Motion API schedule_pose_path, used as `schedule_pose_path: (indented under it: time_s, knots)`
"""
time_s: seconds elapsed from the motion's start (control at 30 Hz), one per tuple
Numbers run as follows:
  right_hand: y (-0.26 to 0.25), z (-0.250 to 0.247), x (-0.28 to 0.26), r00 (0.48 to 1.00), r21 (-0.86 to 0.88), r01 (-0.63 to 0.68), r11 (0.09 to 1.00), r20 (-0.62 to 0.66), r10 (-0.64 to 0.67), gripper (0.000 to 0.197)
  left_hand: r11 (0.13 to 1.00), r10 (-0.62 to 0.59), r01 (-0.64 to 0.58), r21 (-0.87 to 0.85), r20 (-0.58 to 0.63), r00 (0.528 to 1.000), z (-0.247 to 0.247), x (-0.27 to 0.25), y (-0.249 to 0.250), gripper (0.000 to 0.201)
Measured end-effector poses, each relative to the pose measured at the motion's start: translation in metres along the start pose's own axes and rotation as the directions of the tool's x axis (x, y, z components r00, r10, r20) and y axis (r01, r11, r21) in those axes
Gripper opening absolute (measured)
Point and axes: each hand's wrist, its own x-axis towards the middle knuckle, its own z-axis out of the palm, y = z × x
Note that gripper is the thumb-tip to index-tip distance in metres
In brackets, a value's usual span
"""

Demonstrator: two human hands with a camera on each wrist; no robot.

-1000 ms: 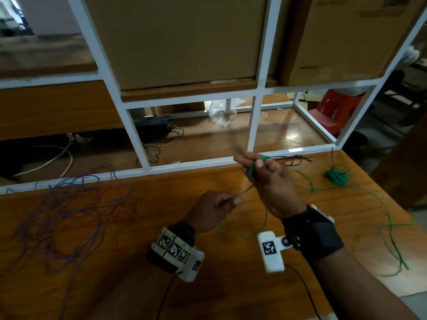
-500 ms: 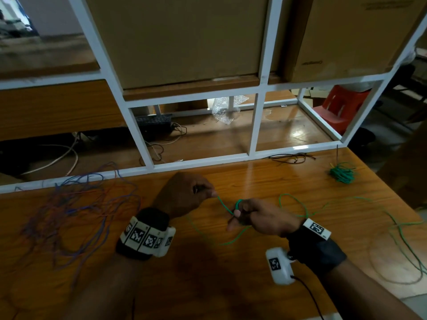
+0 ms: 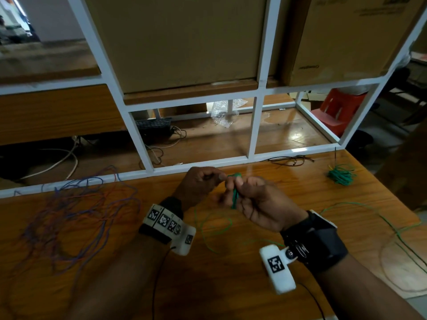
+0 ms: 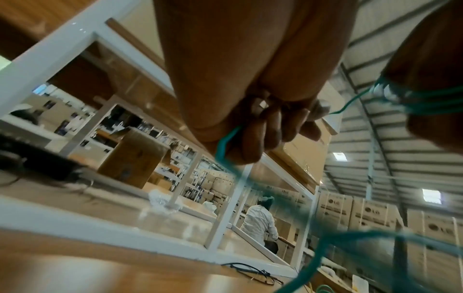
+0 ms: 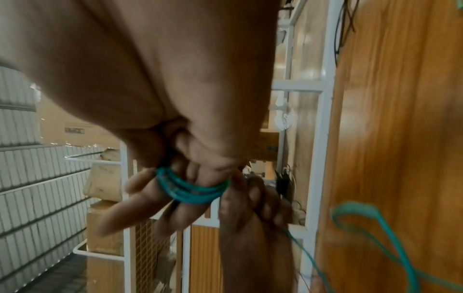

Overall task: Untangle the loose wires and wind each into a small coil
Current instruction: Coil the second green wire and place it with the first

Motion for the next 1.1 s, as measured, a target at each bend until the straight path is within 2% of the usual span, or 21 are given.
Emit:
schedule_pose_path:
  time_s: [0.07, 0.2, 0.27, 0.33, 0.37, 0.4, 0.43, 0.47, 0.5, 0.57, 0.6, 0.67, 0.73, 0.8, 0.83, 0.9, 0.93, 0.97, 1.03, 1.1]
  knots:
    - [-0.01, -0.005, 0.0, 0.986, 0.049, 0.078, 0.996, -0.148, -0.07, 0.023, 0.998, -0.049, 0.046, -0.047, -0.047, 0.998, 0.008, -0.009, -0.002, 0.013]
    - [-0.014, -0.004, 0.003, 0.909, 0.115, 0.242, 0.963, -0.375, -0.184, 0.025, 0.993, -0.114, 0.11, -0.037, -0.12, 0.986, 0.019, -0.021, -0.009, 0.016]
    - [-0.013, -0.001, 0.01, 0.863, 0.144, 0.34, 0.929, -0.44, -0.248, 0.026, 0.992, -0.123, 0.123, -0.007, -0.09, 0.988, 0.025, -0.025, -0.008, 0.017]
    - [-0.011, -0.001, 0.02, 0.805, 0.125, 0.445, 0.887, -0.491, -0.334, 0.028, 0.99, -0.137, 0.137, 0.032, -0.009, 0.991, 0.032, -0.029, -0.005, 0.021]
    - [-0.009, -0.004, 0.025, 0.765, 0.042, 0.483, 0.875, -0.506, -0.398, 0.03, 0.989, -0.129, 0.126, 0.077, 0.029, 0.991, 0.035, -0.031, -0.002, 0.022]
    - [-0.006, -0.01, 0.028, 0.71, -0.127, 0.484, 0.866, -0.521, -0.474, 0.032, 0.984, -0.111, 0.102, 0.145, 0.052, 0.993, 0.036, -0.033, -0.003, 0.022]
    - [-0.002, -0.018, 0.03, 0.642, -0.373, 0.418, 0.828, -0.524, -0.56, 0.033, 0.968, -0.093, 0.076, 0.239, 0.063, 0.994, 0.034, -0.034, -0.004, 0.023]
    - [0.001, -0.028, 0.03, 0.585, -0.631, 0.269, 0.728, -0.494, -0.643, 0.033, 0.94, -0.079, 0.048, 0.337, 0.078, 0.994, 0.03, -0.036, -0.006, 0.025]
    - [0.004, -0.038, 0.03, 0.578, -0.814, 0.091, 0.574, -0.426, -0.696, 0.033, 0.906, -0.078, 0.034, 0.421, 0.089, 0.993, 0.025, -0.038, -0.007, 0.028]
    - [0.01, -0.05, 0.025, 0.684, -0.946, -0.164, 0.28, -0.314, -0.659, 0.028, 0.893, -0.118, 0.089, 0.44, 0.04, 0.992, 0.012, -0.04, -0.007, 0.027]
    - [0.015, -0.053, 0.023, 0.746, -0.957, -0.222, 0.187, -0.29, -0.6, 0.024, 0.918, -0.165, 0.152, 0.367, 0.004, 0.986, 0.005, -0.04, -0.007, 0.023]
    - [0.027, -0.056, 0.022, 0.836, -0.955, -0.292, 0.052, -0.282, -0.47, 0.016, 0.942, -0.276, 0.276, 0.192, -0.025, 0.961, -0.003, -0.041, -0.003, 0.017]
    - [0.035, -0.059, 0.022, 0.885, -0.947, -0.317, -0.056, -0.274, -0.376, 0.013, 0.936, -0.32, 0.321, 0.14, -0.032, 0.947, -0.005, -0.041, 0.001, 0.015]
    - [0.036, -0.059, 0.018, 0.927, -0.957, -0.288, -0.027, -0.271, -0.259, 0.021, 0.945, -0.258, 0.264, 0.195, -0.056, 0.964, -0.006, -0.039, 0.01, 0.015]
    - [0.035, -0.056, 0.016, 0.949, -0.962, -0.265, 0.071, -0.273, -0.156, 0.03, 0.939, -0.181, 0.192, 0.285, -0.065, 0.981, -0.009, -0.034, 0.015, 0.015]
    - [0.034, -0.044, 0.01, 0.966, -0.883, -0.254, 0.396, -0.251, 0.06, 0.044, 0.882, -0.042, 0.039, 0.471, -0.003, 0.999, -0.022, -0.019, 0.028, 0.016]
    - [0.031, -0.037, 0.007, 0.97, -0.82, -0.241, 0.52, -0.207, 0.124, 0.048, 0.866, -0.014, -0.01, 0.501, 0.045, 0.999, -0.031, -0.01, 0.035, 0.015]
    - [0.028, -0.033, 0.006, 0.974, -0.774, -0.226, 0.591, -0.165, 0.155, 0.049, 0.869, -0.007, -0.035, 0.494, 0.083, 0.997, -0.039, -0.003, 0.041, 0.014]
    - [0.021, -0.031, 0.005, 0.973, -0.727, -0.211, 0.654, -0.093, 0.211, 0.045, 0.887, 0.01, -0.079, 0.455, 0.152, 0.988, -0.05, 0.007, 0.045, 0.013]
    - [0.016, -0.03, 0.003, 0.963, -0.66, -0.211, 0.721, -0.012, 0.271, 0.041, 0.872, 0.105, -0.195, 0.449, 0.219, 0.97, -0.049, 0.013, 0.043, 0.012]
